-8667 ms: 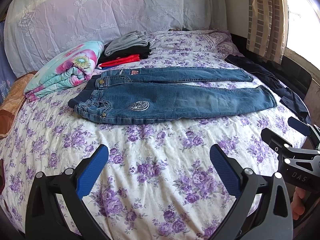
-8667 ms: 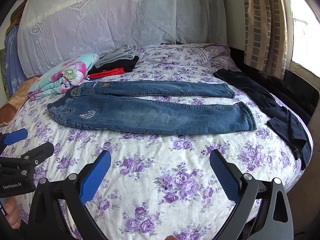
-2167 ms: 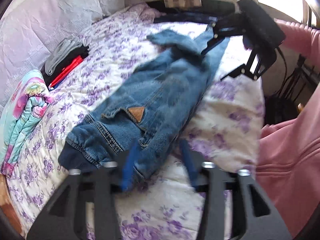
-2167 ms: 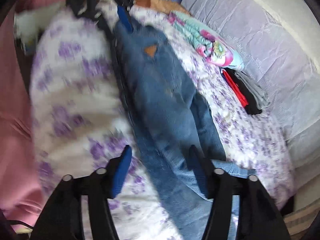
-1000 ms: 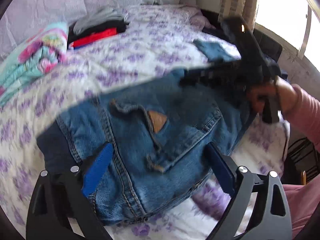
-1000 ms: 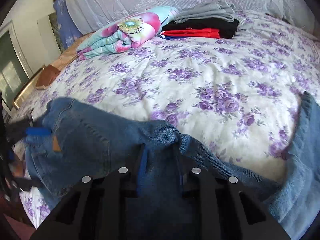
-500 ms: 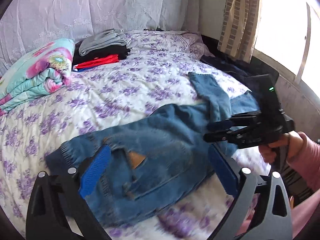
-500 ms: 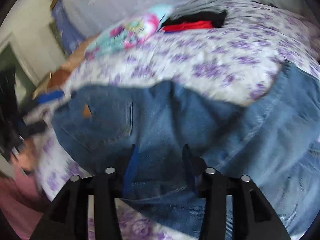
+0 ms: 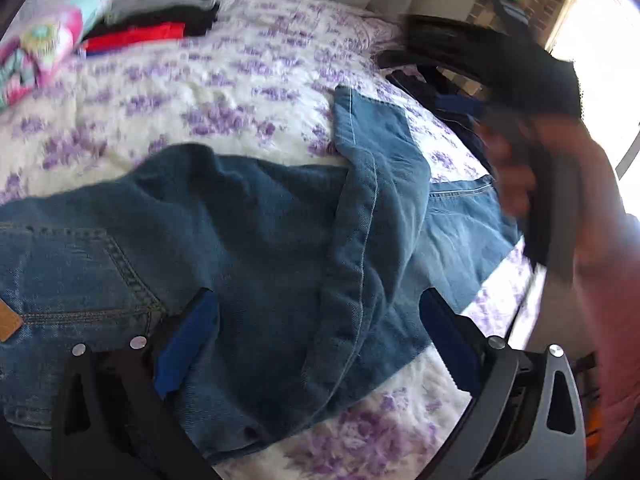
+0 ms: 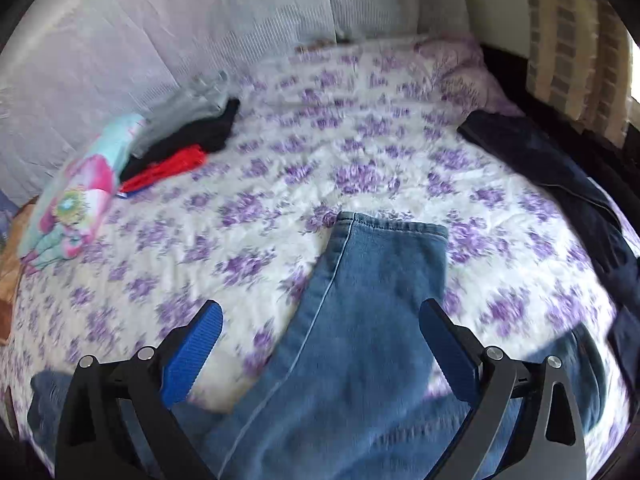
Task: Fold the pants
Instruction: 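Grasp a leg hem with the right tool and fold it over the other leg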
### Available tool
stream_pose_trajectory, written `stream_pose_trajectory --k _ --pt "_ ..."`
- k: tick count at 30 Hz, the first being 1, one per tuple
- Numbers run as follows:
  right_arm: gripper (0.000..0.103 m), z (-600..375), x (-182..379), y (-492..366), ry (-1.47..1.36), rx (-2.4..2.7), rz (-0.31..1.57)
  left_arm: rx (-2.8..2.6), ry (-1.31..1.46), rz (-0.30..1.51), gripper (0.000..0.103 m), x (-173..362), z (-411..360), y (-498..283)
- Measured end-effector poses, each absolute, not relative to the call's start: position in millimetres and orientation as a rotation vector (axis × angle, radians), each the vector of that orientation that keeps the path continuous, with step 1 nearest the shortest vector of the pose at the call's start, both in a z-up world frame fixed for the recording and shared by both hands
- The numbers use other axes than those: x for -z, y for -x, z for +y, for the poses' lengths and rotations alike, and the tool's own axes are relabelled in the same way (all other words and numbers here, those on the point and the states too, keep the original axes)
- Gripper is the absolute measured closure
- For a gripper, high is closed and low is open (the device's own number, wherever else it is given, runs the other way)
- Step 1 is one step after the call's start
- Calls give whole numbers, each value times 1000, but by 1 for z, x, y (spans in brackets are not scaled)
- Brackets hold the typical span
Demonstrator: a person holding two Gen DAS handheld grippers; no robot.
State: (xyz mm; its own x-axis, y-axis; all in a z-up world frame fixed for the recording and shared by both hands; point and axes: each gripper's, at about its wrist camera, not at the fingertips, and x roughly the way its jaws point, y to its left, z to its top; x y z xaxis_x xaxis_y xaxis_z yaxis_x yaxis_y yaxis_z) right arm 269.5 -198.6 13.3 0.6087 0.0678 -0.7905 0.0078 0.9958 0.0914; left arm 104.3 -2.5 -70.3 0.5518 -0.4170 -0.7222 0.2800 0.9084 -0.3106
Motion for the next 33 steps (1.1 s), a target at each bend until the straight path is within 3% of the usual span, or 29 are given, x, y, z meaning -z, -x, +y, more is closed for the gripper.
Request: stream_pose_trajectory --k 7,11,13,14,15,16,21,27,30,32,33 --pt "32 -180 58 -375 91 203 1197 407 50 836 5 85 -17 -94" --pt "36 -183 73 -377 55 223 1237 428 98 834 5 84 -9 -94" --pt "65 -186 71 -372 61 205 1236 417 73 833 5 84 -13 -94" --pt "73 -189 70 -369 56 198 1239 414 66 834 5 84 -14 -94" --pt "87 -193 67 -365 45 187 1239 413 64 834 5 84 -14 -95" --pt "90 -198 62 -360 23 169 1237 415 66 834 5 84 -14 -95" --pt "91 -229 -1 -327 -170 16 1090 417 66 834 5 85 -15 -96" --pt "91 -334 -75 -206 -563 -301 656 416 61 835 5 86 -14 -96" --pt "91 -393 -43 -148 -731 -360 524 410 54 834 5 86 -15 -96" --pt "87 -433 12 -121 -823 -295 539 403 44 834 5 86 -17 -96" --pt "80 -447 40 -112 -844 -228 590 401 39 834 5 85 -18 -96"
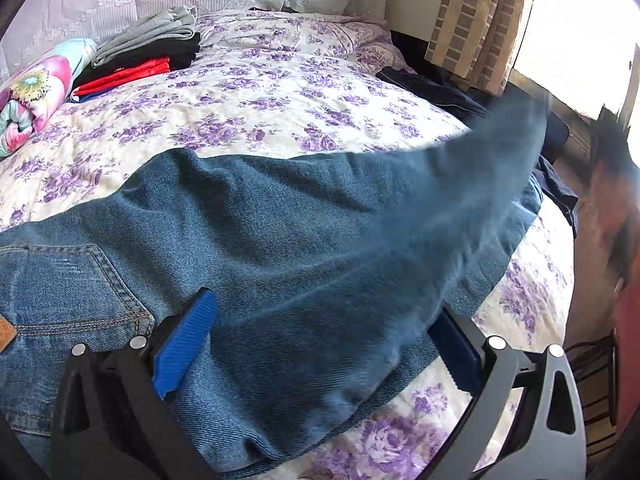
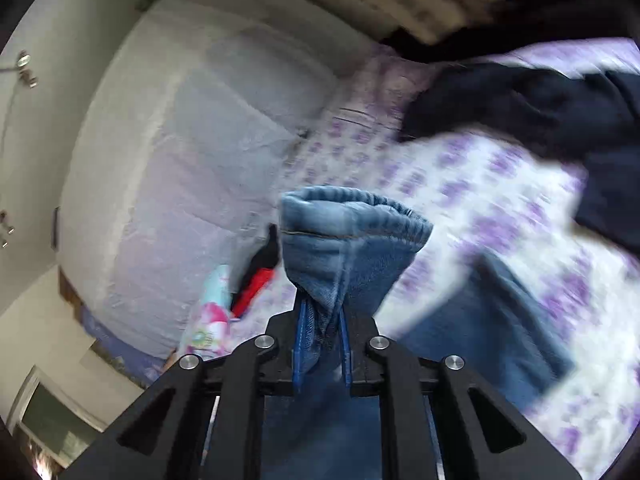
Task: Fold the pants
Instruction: 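Grasp a leg hem with the right tool and fold it over the other leg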
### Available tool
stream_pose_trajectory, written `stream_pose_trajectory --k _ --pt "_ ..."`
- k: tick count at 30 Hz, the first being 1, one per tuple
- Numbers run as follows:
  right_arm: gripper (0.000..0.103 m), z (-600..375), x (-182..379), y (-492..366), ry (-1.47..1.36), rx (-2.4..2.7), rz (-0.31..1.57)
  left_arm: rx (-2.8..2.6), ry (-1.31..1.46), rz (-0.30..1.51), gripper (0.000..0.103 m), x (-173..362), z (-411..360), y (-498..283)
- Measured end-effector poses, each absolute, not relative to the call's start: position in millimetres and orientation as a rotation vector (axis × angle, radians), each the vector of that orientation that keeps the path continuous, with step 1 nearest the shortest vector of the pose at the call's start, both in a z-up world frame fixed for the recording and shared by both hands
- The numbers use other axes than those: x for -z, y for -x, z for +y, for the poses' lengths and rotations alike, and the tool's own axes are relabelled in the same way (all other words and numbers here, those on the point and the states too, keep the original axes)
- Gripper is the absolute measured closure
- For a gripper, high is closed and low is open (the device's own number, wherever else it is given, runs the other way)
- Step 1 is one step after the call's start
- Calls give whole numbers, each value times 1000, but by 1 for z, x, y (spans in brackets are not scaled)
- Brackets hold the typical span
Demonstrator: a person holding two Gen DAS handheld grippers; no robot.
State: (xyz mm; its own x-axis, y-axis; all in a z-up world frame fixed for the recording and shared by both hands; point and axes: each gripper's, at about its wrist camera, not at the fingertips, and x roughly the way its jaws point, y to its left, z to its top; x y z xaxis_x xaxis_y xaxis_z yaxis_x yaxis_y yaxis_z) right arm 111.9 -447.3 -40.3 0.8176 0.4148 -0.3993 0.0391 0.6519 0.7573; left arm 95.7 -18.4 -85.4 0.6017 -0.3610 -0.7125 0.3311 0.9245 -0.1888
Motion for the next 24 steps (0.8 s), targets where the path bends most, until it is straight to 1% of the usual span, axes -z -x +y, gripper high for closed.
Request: stream_pose_trajectory --k 2,3,5,6,7,9,11,12,13,14,15,17,18,20,21,22,23,24 --pt "91 -477 103 -95 -967 -144 703 393 19 835 5 86 -22 -95" --pt "88 -483 114 -86 -1027 -215 656 386 9 836 5 86 -23 -95" --pt "63 -481 96 -74 -966 -227 618 379 -2 837 5 86 -24 -95" --pt "40 -479 87 -72 -946 -236 597 378 -3 838 5 86 -25 -96" --pt "35 -476 79 -73 -943 -259 573 377 -4 839 5 87 -25 -96" --pt "34 -471 74 -85 -939 -275 612 374 -8 839 5 87 -26 -96" --pt "35 -468 80 -102 -939 -233 682 374 -11 838 5 87 -26 -96" --pt "41 -467 81 -109 -945 -223 694 376 -9 836 5 87 -25 -96" --pt "56 -466 80 -118 -931 -210 709 379 -6 834 5 87 -24 -95" --pt "66 -463 76 -126 -899 -197 727 384 0 831 5 86 -24 -95" --pt "87 -459 68 -133 -847 -186 732 394 12 823 5 85 -21 -93" --pt "91 -454 48 -126 -768 -216 669 420 39 797 5 81 -18 -88" --pt "92 -453 37 -121 -747 -243 609 439 55 771 5 78 -15 -84" --pt "92 -456 32 -107 -760 -283 536 469 66 729 5 72 -15 -76" --pt "92 -457 39 -103 -759 -262 542 497 58 705 5 69 -17 -71" --pt "91 -460 56 -105 -748 -198 599 517 45 699 5 67 -20 -68" --pt "94 -464 75 -108 -739 -142 673 548 22 701 5 67 -25 -64" --pt "95 -466 90 -109 -742 -139 701 581 -5 716 5 68 -30 -61"
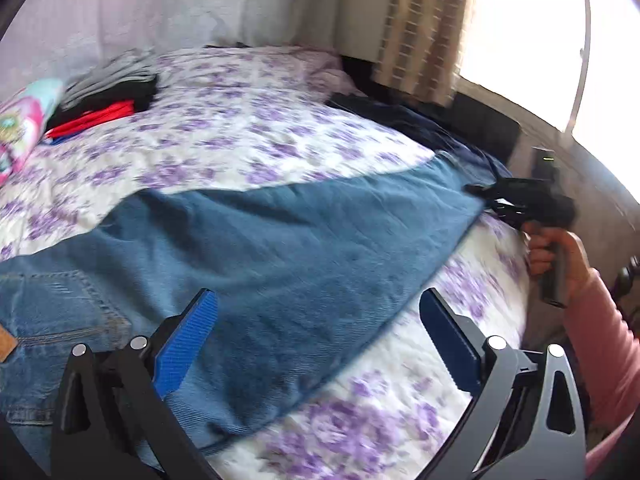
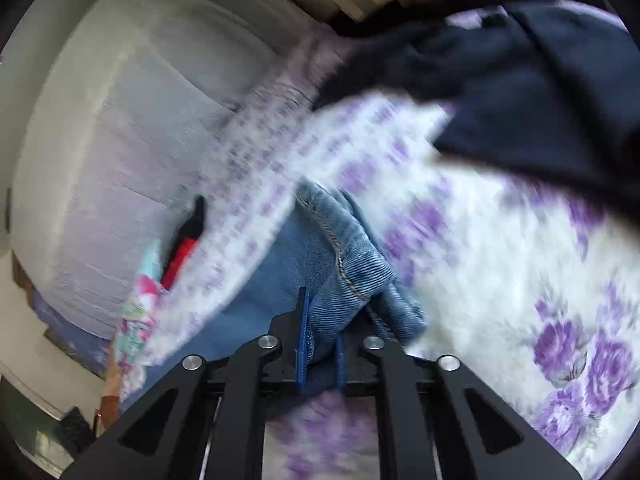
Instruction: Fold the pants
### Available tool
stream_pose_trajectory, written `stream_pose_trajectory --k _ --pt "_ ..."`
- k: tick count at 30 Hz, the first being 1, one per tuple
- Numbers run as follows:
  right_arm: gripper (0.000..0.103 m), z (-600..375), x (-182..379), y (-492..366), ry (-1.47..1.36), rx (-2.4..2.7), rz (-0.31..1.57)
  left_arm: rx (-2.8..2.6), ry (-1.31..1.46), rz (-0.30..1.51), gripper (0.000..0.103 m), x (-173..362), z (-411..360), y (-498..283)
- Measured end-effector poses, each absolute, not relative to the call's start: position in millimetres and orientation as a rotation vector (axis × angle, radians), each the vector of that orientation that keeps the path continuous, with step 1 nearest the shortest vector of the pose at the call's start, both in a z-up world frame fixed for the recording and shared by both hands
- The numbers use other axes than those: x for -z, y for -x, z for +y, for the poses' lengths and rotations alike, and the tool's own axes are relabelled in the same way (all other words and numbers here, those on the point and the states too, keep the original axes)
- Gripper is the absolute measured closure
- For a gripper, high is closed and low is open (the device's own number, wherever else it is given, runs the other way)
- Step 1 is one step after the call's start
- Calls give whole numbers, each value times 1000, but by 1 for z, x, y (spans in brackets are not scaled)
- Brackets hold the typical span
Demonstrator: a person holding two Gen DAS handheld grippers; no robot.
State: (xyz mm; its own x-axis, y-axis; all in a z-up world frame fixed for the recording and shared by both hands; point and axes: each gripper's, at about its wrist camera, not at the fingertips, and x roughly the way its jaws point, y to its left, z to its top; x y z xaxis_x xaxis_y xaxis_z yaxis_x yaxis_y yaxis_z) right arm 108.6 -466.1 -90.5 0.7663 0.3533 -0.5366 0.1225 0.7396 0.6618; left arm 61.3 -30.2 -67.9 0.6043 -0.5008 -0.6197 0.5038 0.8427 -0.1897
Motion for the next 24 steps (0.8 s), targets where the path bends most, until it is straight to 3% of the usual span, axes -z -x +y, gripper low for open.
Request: stream_pose_trajectory --k 2,4,5,12,15,18,24 --pt "86 -464 80 -99 -711 -149 669 630 -89 760 5 73 -44 -56" --pt "43 -464 61 -87 -716 -116 683 638 -149 749 5 72 -50 -47" --pt "39 -463 52 -78 -721 -88 663 644 -163 738 5 71 -51 -43" --pt "37 -363 -10 -62 -397 -261 514 659 -155 650 5 51 -68 -44" --pt "30 -306 6 -92 -230 -354 603 714 -188 819 5 81 -83 -56" --pt "31 -285 57 -113 -90 -272 828 699 -280 806 5 85 -89 -41" --pt "31 -314 44 -68 -128 -289 735 741 -243 802 5 71 -80 -39"
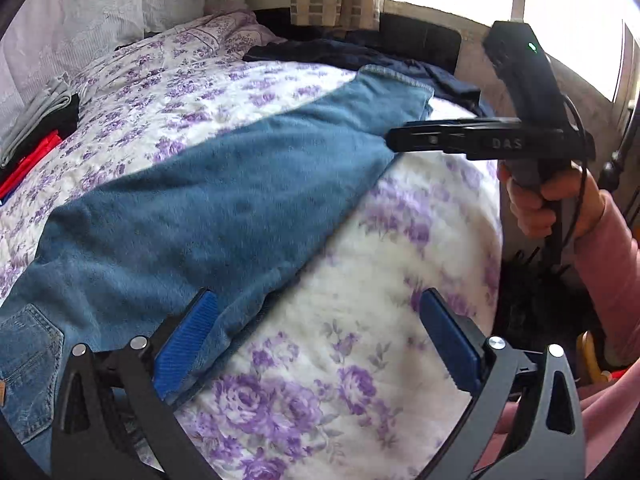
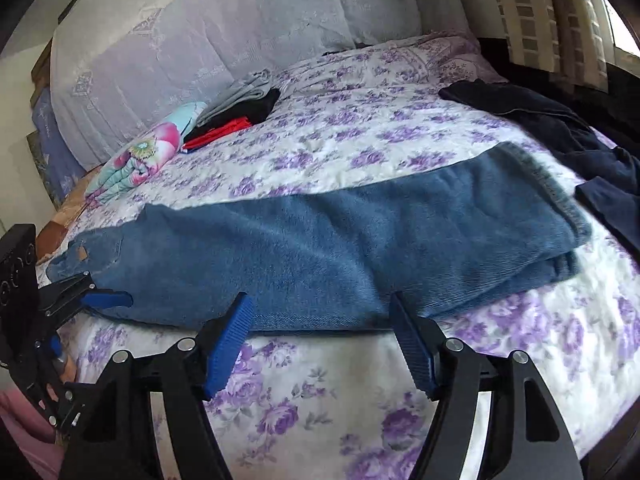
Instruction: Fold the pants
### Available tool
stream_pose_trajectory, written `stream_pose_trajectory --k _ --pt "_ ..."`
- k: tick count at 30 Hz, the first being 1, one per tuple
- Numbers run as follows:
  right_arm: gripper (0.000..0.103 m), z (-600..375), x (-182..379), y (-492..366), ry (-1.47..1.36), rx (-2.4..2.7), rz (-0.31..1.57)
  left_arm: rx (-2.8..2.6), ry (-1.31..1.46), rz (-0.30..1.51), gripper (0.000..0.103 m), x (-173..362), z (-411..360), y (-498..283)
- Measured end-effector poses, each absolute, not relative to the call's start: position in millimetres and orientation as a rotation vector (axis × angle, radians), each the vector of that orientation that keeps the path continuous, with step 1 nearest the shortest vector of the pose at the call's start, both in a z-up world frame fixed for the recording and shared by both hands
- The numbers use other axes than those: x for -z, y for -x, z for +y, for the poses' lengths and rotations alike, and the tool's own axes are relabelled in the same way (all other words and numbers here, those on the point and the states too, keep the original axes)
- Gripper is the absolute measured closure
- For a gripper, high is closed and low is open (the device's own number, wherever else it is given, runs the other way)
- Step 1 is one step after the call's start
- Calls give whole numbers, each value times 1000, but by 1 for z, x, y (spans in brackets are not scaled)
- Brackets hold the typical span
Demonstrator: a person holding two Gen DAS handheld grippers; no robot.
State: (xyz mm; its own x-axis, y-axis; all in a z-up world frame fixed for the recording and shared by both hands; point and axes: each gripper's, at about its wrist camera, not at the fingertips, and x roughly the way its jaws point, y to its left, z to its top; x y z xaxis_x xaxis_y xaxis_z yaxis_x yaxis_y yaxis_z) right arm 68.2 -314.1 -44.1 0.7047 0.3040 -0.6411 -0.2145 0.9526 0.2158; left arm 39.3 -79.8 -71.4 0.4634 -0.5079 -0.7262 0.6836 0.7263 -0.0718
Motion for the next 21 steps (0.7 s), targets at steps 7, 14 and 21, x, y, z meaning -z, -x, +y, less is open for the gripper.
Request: stream_pose_trajectory --k 7,14,21 --pt "9 -378 60 -117 -197 -62 752 581 -212 873 5 91 -86 -74" --pt "9 -333 16 -95 -96 -86 672 449 -294 780 5 64 -34 -47" --pt "6 -209 17 -109 59 -516 690 307 -105 888 5 85 49 -50"
